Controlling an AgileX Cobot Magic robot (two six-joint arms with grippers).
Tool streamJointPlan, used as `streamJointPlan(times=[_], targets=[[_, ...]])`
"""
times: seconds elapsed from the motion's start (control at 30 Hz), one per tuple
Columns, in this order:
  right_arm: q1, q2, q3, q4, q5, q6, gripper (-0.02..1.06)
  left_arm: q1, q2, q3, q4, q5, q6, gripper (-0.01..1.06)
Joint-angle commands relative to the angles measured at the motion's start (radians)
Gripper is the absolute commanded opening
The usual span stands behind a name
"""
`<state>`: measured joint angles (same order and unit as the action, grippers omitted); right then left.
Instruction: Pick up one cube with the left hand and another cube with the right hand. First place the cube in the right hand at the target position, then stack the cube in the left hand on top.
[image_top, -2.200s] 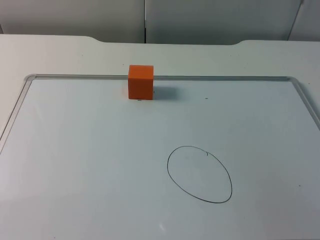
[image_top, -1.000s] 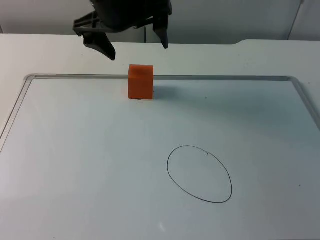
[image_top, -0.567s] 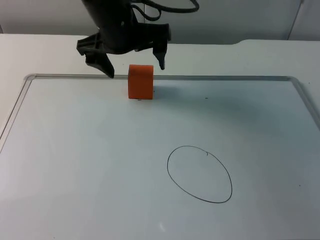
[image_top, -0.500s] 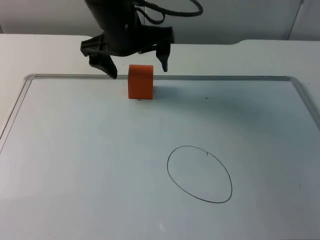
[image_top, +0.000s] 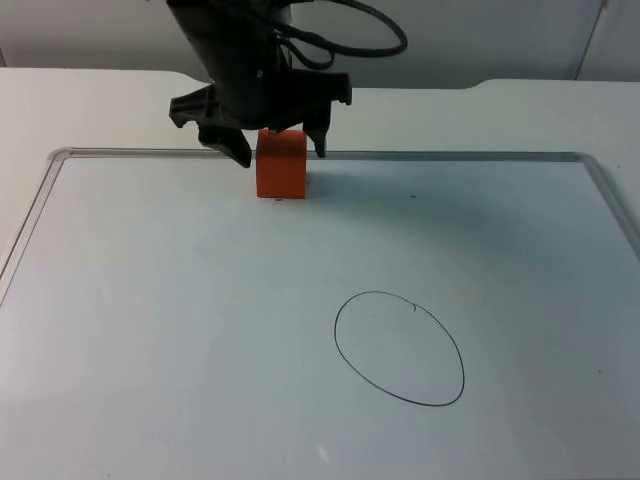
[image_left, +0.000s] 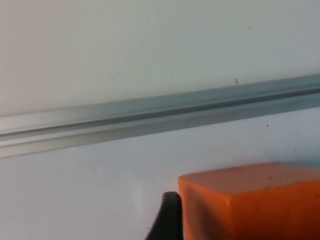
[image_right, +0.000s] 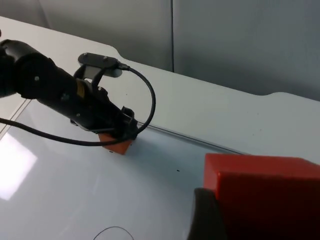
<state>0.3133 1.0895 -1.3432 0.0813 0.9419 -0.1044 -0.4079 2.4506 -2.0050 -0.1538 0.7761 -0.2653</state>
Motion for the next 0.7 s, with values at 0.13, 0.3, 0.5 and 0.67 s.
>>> streamJointPlan(times=[0.13, 0.3, 0.5, 0.67], targets=[[-0.003, -0.003, 0.002, 0.004, -0.039, -0.007, 0.0, -0.007, 0.004, -0.006, -0.005, -0.001, -0.005, 0.68], [-0.003, -0.003, 0.002, 0.004, -0.049, -0.007, 0.0, -0.007, 0.004, -0.006, -0.005, 0.004, -0.007, 0.53], [-0.003, -0.003, 0.002, -0.003, -0.06, -0.009, 0.0, -0.007, 0.0, -0.006, -0.045, 0.022, -0.007, 0.23], [-0.003, -0.003, 0.002, -0.009, -0.067, -0.011, 0.0, -0.007, -0.069, -0.017, -0.076, 0.097, 0.034, 0.23]])
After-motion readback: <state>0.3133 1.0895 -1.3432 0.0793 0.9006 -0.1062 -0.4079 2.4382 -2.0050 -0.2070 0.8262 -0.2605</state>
